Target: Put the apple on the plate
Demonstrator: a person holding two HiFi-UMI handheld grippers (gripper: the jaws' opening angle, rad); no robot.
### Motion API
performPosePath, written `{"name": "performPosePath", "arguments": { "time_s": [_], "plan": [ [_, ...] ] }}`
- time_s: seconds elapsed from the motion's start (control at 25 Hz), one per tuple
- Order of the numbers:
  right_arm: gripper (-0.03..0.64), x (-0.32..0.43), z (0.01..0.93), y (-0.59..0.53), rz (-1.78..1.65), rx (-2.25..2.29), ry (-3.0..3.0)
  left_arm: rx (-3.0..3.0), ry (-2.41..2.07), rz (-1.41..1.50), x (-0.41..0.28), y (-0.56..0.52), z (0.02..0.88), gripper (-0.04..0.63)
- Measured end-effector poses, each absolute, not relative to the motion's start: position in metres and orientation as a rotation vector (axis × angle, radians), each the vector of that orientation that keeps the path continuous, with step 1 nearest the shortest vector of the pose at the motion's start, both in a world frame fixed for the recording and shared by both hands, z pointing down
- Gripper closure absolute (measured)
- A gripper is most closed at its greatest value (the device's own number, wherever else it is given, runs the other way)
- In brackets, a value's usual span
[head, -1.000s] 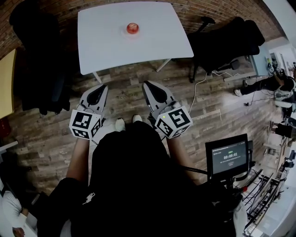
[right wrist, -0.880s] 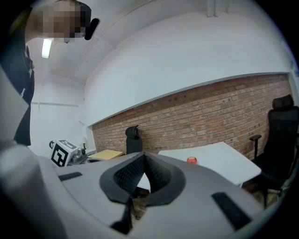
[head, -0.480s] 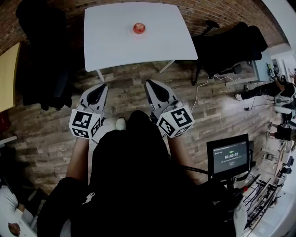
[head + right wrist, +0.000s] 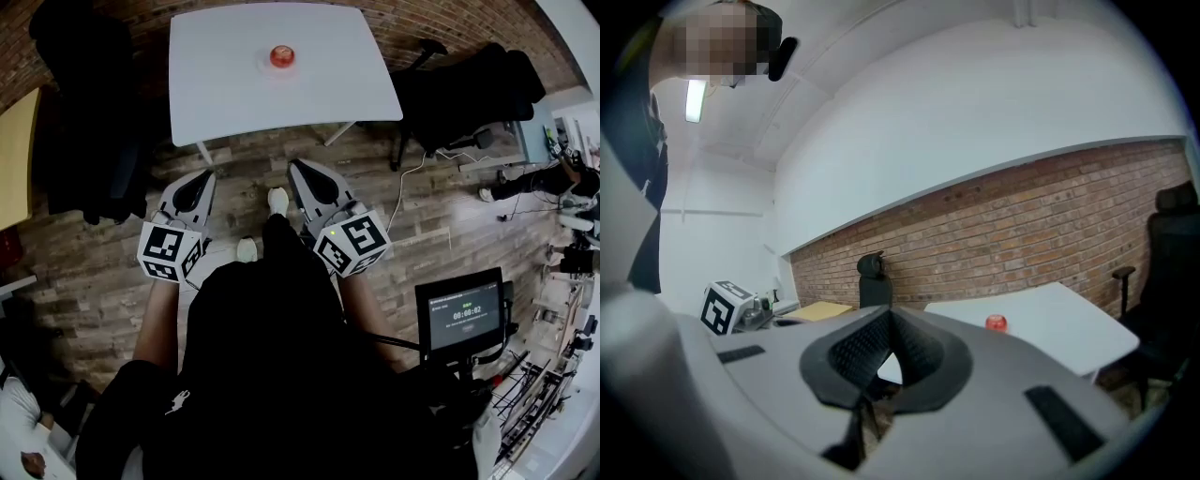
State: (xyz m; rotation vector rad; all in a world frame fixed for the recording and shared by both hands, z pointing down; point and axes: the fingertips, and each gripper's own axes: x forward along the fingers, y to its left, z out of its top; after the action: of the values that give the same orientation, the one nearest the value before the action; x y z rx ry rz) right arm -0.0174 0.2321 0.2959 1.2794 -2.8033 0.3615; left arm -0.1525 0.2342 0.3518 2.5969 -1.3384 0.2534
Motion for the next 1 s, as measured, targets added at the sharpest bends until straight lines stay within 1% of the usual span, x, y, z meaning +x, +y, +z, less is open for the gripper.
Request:
{"name": "performPosePath", "arguments": {
  "time_s": [0.24, 0.48, 0.76, 1.0],
  "plan": [
    [0.617, -0.019, 0.295, 0.232, 0.365, 1.271, -2.816, 2.597, -1.347, 0.262, -0.153, 0.234, 0.351, 0.588],
    [0.617, 0.006, 0.312, 0.180, 0.406, 1.279, -2.810, 2.591, -1.321, 0.303, -0.125, 0.186, 0.368, 0.589],
    [0.617, -0.002, 0.304, 0.177, 0.398, 1.268, -2.820, 2.589, -1.343, 0.305, -0.133, 0.186, 0.360, 0.589],
    [0.617, 0.020, 0.317, 0.107, 0.449, 1.248, -2.810, 2.565, -1.344, 0.338, -0.113, 0.118, 0.368, 0.588]
  ]
}}
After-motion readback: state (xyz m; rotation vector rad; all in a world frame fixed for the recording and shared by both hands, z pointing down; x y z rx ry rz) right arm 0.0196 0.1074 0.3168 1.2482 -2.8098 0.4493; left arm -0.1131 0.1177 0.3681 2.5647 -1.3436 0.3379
